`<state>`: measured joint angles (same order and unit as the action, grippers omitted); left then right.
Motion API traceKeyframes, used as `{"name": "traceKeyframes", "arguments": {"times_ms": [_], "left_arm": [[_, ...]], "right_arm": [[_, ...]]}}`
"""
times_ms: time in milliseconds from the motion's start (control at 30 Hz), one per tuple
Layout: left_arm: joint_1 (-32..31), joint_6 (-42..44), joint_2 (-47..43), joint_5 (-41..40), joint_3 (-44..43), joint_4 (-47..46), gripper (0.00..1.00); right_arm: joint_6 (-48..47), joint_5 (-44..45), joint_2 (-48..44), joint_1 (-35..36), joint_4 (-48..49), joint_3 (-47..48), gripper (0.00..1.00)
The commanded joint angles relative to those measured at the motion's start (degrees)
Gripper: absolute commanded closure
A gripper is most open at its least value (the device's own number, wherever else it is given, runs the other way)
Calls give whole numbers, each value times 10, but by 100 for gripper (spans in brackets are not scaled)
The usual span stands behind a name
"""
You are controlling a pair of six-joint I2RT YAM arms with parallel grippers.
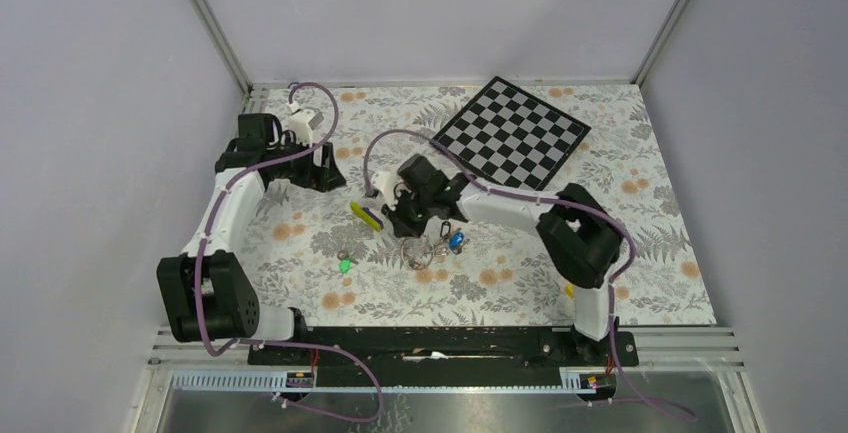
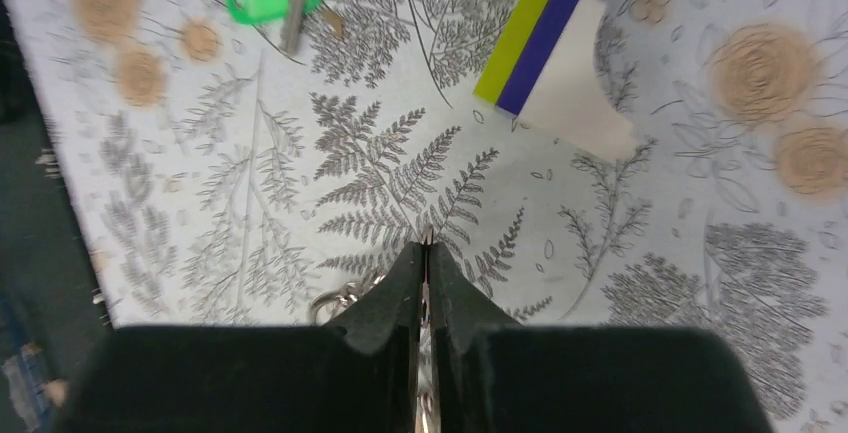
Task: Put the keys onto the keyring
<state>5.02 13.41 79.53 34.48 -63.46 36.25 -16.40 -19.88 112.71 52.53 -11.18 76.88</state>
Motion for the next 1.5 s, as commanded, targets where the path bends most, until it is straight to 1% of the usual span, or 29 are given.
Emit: {"name": "traceKeyframes", "arguments": {"times_ms": [0,133,167,200,333,367,500,567,700,767,867,1000,1067,1167,1233,1300,1400,1467], "left_arm": [[0,58,-42,182,22,-68,25],[-32,89,-48,308,31,-91,39],[-45,95,-49,326,30,-96,40],[-71,102,-49,335,28,-98,40],[-167,164,-43,336,20,-99,42],[-190,176,-40,336,18,-101,43],[-261,168,-20,308,5,-143,47],[-279,176,-10,294,-4,-151,49],[-292,186,3,298,-9,-152,56],[-294,193,1,306,-3,-152,58],[-295,197,-6,312,6,-152,59],[-295,203,-13,300,15,-151,60],[-295,200,-13,299,15,-151,65],[-295,198,-13,301,12,-151,76],[-295,196,-13,301,10,-151,80],[-295,193,-12,304,9,-151,86],[-295,191,-12,301,9,-151,99],[-295,190,-13,298,10,-151,100]], "right_arm": [[18,-148,-97,-63,15,1,94],[47,-269,-148,-125,61,-31,94],[55,-290,-160,-137,78,-44,94],[61,-313,-174,-148,92,-57,94],[93,-390,-213,-175,173,-109,95],[100,-406,-220,-180,189,-118,95],[112,-452,-231,-194,220,-139,95],[128,-469,-235,-199,247,-151,95],[159,-484,-243,-207,300,-174,96],[161,-485,-247,-210,315,-180,96],[176,-485,-250,-214,323,-185,96],[182,-487,-253,-216,333,-191,97],[185,-487,-253,-216,339,-194,97],[186,-484,-253,-217,342,-197,97],[185,-482,-253,-217,344,-198,97],[186,-482,-252,-217,344,-199,97],[185,-478,-252,-217,344,-200,97],[181,-476,-253,-216,342,-201,97]]}}
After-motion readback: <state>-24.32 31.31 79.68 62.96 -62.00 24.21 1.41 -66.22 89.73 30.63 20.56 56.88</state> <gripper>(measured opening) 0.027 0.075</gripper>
